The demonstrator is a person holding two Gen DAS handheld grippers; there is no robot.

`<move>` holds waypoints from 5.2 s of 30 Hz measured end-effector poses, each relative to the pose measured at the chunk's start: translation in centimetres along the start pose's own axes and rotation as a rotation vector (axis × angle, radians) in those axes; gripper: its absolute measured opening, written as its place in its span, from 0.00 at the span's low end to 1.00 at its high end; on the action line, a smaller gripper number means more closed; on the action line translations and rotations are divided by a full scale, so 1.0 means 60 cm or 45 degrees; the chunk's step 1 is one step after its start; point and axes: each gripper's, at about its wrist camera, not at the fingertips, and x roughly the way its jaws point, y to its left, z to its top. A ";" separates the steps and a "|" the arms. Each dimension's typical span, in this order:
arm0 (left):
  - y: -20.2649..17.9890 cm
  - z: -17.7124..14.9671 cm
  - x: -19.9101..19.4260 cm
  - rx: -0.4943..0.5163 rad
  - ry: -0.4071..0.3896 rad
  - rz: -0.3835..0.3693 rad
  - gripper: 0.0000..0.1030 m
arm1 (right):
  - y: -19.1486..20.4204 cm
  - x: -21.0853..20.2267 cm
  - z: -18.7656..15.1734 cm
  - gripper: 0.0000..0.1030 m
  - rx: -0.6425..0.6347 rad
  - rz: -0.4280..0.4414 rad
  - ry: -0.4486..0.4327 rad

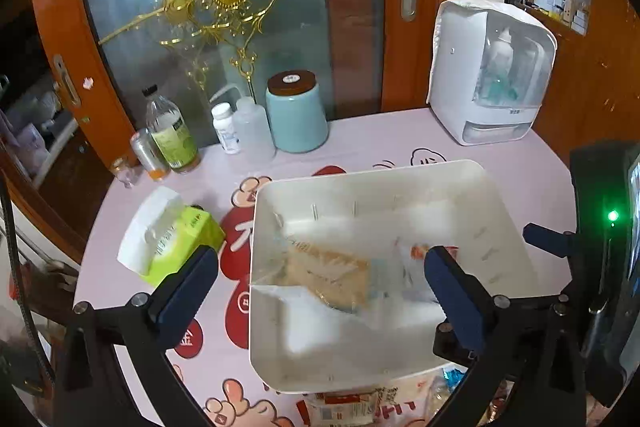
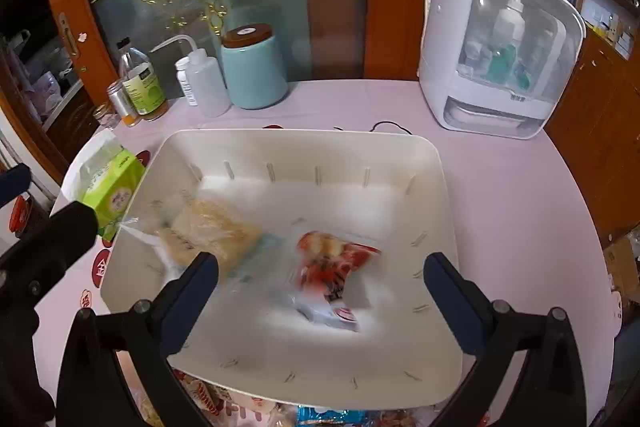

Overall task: Organize snacks
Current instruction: 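Open both tools to drop the snacks into the white tray, then move both open tools back over the snack pile, then grasp the golden puffed snack bag with left tool while right tool grasps the red seaweed bag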

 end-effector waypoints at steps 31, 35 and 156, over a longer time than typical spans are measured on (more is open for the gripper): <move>0.021 -0.124 -0.293 -0.191 -0.179 0.000 0.99 | -0.010 -0.291 -0.121 1.00 -0.024 0.124 -0.442; 0.014 -0.157 -0.331 -0.224 -0.175 -0.006 0.99 | -0.022 -0.336 -0.156 1.00 -0.029 0.151 -0.531; -0.278 -0.378 0.077 0.049 0.813 -0.217 1.00 | -0.119 -0.123 -0.477 0.43 -0.085 0.322 0.219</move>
